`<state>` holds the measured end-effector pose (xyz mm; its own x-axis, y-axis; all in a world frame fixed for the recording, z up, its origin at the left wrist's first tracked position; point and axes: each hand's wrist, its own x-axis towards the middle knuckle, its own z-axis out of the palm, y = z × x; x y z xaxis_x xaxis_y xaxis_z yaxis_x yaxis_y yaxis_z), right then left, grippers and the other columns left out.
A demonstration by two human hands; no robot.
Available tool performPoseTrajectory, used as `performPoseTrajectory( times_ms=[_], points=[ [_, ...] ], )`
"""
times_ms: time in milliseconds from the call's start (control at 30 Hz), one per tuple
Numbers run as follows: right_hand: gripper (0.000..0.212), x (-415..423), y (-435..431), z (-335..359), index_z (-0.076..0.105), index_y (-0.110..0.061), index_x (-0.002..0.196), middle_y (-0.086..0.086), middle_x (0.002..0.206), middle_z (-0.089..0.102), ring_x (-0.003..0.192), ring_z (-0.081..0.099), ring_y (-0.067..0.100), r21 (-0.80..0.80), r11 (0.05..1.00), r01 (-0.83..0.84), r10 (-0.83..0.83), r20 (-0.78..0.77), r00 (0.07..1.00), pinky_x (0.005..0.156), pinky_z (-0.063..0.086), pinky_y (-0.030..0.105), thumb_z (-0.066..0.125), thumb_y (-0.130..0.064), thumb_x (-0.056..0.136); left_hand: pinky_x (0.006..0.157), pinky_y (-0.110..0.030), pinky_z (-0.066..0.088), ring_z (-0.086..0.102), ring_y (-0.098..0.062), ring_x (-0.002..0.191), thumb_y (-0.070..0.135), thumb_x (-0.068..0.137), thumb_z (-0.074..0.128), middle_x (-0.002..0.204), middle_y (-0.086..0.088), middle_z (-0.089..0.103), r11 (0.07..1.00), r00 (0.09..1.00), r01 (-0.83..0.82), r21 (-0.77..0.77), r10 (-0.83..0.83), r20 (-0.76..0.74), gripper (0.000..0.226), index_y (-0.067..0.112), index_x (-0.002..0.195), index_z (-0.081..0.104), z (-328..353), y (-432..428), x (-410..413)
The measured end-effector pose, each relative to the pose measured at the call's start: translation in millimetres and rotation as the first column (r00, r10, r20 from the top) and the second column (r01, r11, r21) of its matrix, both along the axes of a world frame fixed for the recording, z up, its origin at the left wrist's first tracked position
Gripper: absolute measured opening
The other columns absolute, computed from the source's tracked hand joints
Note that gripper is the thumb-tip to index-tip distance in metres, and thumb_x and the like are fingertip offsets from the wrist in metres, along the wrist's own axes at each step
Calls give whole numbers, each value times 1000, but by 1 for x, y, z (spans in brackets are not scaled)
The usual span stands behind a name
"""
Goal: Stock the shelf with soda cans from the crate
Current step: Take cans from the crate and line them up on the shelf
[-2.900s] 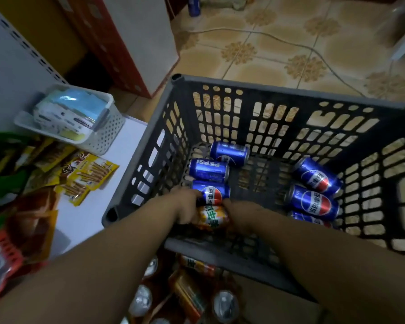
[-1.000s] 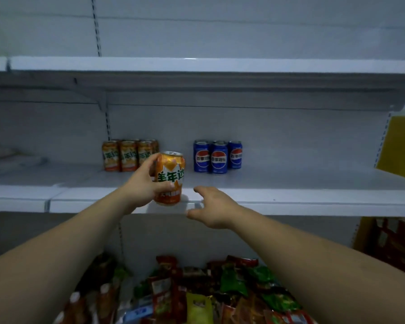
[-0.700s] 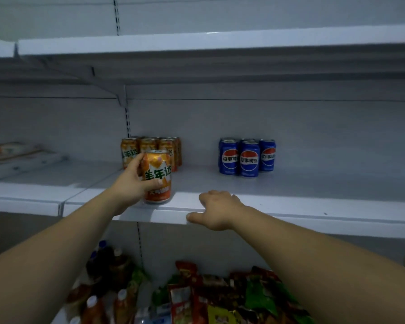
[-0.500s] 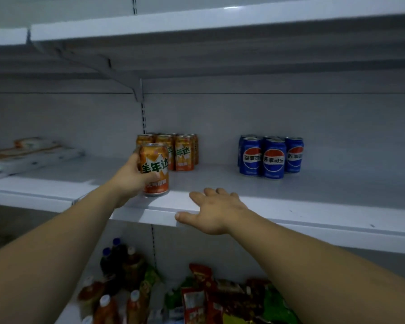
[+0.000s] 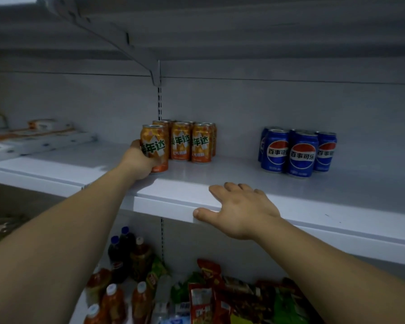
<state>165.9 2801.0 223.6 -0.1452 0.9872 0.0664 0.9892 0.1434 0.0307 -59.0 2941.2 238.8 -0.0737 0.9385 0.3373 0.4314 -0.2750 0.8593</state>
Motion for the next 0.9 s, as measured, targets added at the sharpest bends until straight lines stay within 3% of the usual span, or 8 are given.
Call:
performPoseTrajectory(
  times_ms=[233, 333, 633, 733, 833, 900],
  points=[
    [84, -1, -1, 2, 16, -37, 150, -1, 158, 22, 141, 24, 25, 0, 1000, 1, -1, 7, 1000, 111, 25, 48, 16, -83, 80, 85, -38, 49, 60, -33, 97, 29, 89, 64, 112, -16, 64, 989, 959, -148, 3, 144, -243, 33, 7, 113, 59, 2, 27, 2],
    [83, -1, -2, 1, 17, -38, 149, -2, 158, 22, 140, 24, 25, 5, 1000, 0, 0, 6, 1000, 111, 25, 47, 16, -83, 80, 79, -34, 46, 59, -35, 100, 30, 88, 61, 116, -17, 62, 980, 946, -198, -31, 183, -267, 38, 6, 117, 55, 1, 40, 3],
    [84, -1, 0, -2, 16, -37, 149, -1, 158, 21, 142, 21, 25, 15, 1000, -2, 1, 2, 1000, 113, 22, 48, 16, -84, 79, 82, -39, 46, 57, -37, 103, 38, 82, 66, 121, -17, 59, 961, 943, -243, -135, 201, -264, 57, 7, 125, 47, 0, 69, 4],
    [84, -1, 1, -3, 17, -37, 149, -1, 158, 21, 142, 21, 26, 25, 1000, -4, 4, 1, 1000, 113, 22, 48, 16, -84, 79, 91, -42, 44, 53, -39, 114, 34, 87, 62, 130, -20, 52, 952, 946, -263, -159, 222, -237, 65, 4, 137, 33, 0, 68, 10],
    [84, 0, 0, -3, 18, -37, 149, 0, 157, 23, 141, 23, 26, 33, 999, -3, 3, -3, 1000, 113, 22, 48, 17, -84, 79, 99, -44, 41, 45, -40, 124, 38, 91, 58, 142, -21, 42, 943, 942, -281, -180, 235, -240, 85, 5, 149, 6, 0, 57, 14],
    [83, 0, -1, -2, 19, -36, 149, 0, 157, 24, 141, 24, 26, 34, 999, -6, 6, -12, 1000, 112, 23, 48, 17, -83, 80, 99, -44, 41, 44, -40, 126, 39, 90, 60, 144, -21, 41, 946, 945, -280, -163, 242, -219, 90, 5, 150, 1, 3, 45, 17]
  ],
)
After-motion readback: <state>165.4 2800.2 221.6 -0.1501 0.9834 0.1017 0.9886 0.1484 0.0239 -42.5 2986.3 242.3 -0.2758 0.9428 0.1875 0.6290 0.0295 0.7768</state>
